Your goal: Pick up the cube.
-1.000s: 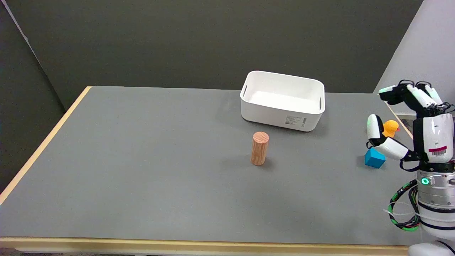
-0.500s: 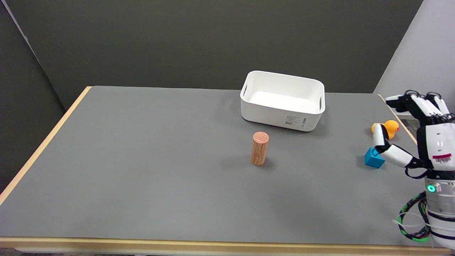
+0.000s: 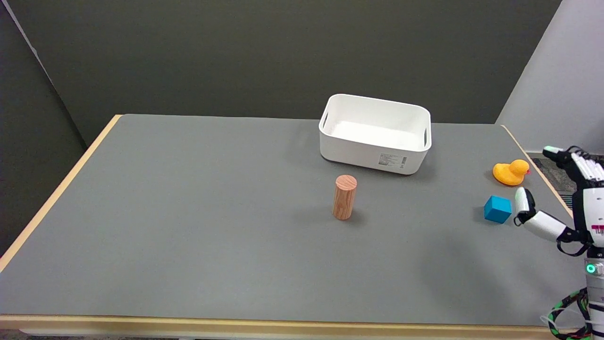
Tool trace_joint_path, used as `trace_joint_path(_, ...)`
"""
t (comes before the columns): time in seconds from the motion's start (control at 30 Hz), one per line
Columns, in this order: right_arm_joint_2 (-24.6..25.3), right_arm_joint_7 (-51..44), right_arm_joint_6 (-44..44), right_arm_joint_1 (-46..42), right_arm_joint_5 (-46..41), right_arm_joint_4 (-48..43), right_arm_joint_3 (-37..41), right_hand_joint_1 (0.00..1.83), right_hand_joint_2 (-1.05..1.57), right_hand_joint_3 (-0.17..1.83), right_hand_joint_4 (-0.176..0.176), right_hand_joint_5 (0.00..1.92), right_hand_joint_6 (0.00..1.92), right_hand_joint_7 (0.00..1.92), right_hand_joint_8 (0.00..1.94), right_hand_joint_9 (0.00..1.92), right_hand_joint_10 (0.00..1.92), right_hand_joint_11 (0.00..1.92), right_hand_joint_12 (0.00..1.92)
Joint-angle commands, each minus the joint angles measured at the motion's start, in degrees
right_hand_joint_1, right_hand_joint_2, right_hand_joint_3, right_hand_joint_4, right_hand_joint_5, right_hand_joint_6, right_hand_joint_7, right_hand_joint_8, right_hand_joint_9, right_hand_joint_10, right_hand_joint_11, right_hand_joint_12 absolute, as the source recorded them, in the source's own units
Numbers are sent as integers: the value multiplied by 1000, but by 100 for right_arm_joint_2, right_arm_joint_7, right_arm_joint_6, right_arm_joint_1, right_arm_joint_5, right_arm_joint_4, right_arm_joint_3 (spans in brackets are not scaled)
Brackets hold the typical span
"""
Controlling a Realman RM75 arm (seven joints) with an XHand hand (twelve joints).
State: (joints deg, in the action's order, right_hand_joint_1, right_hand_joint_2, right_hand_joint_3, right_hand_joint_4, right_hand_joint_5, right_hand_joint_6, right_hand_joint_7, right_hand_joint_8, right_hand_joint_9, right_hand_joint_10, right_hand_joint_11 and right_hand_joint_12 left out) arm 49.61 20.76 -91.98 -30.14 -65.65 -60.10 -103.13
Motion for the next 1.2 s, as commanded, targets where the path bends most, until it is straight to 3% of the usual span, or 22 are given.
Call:
trace_joint_path(0.03, -40, -288, 902, 92, -684, 151, -427, 696, 649, 930, 0, 321, 590, 410, 529, 317, 941, 135, 1352)
trace_joint_path(0.3, -42, -451, 1594, 437, -460, 197, -470, 831, 639, 963, -2, 323, 590, 424, 533, 330, 952, 147, 1359)
trace_joint_path(1.2, 44, -454, 1729, 422, -507, 434, -487, 986, 714, 967, -3, 381, 818, 497, 581, 386, 1011, 213, 1408)
